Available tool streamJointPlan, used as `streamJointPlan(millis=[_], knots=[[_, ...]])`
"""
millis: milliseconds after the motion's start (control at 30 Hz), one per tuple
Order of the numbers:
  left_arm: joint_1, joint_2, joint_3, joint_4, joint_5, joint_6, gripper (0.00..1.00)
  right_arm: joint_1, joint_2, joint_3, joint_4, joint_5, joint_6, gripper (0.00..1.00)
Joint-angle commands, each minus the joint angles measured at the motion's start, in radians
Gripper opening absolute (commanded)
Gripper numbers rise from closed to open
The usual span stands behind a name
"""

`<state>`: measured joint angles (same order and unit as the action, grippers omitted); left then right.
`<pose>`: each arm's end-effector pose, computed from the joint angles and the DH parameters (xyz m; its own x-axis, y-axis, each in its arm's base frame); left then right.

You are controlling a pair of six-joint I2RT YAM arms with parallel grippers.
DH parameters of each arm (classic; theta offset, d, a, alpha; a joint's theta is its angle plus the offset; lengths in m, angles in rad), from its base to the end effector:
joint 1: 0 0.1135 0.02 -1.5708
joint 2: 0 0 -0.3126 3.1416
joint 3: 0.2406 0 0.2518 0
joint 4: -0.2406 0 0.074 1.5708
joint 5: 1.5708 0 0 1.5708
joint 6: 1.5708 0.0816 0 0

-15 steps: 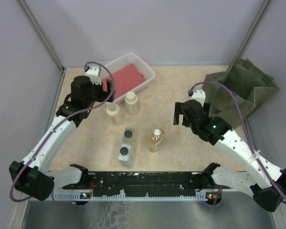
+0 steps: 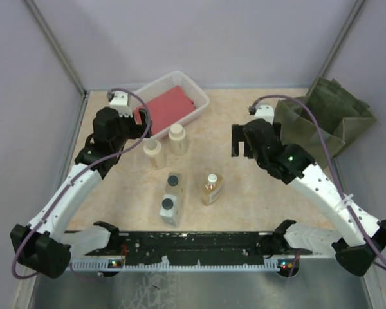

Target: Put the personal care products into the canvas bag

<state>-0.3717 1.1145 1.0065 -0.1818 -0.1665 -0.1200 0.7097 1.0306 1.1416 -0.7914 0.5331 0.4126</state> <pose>0.2657 -0.0891 0.3833 -0.2895 -0.0139 -0.9571 0.1768 0.9819 -0.0677 0.1846 0.1039 0.3775 -0.5420 -0.0103 -0.8403 -0.0482 0.9987 0.0188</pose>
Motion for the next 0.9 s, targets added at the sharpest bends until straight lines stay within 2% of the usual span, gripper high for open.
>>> streamJointPlan(millis=[0,133,300,467,667,867], knots=[[-0.004,-0.018,0.038,-0.016,-0.001,0.004,1.0,0.002,0.07,0.235,-0.041,0.039,-0.098,0.99],[-0.004,0.001,0.059,-0.064,-0.015,-0.016,1.0,0.001,0.135,0.425,-0.062,0.057,-0.196,0.99],[-0.004,0.02,0.058,-0.073,-0.008,-0.021,1.0,-0.041,0.176,0.499,-0.004,0.136,-0.35,0.99],[-0.004,0.018,0.054,-0.076,0.024,-0.023,1.0,-0.158,0.194,0.443,0.016,0.167,-0.421,0.99],[-0.004,0.012,0.049,-0.077,0.032,-0.019,1.0,-0.348,0.158,0.356,0.109,0.039,-0.48,0.99],[-0.005,0.01,0.047,-0.078,0.03,-0.017,1.0,-0.415,0.186,0.302,0.159,0.04,-0.549,0.99]])
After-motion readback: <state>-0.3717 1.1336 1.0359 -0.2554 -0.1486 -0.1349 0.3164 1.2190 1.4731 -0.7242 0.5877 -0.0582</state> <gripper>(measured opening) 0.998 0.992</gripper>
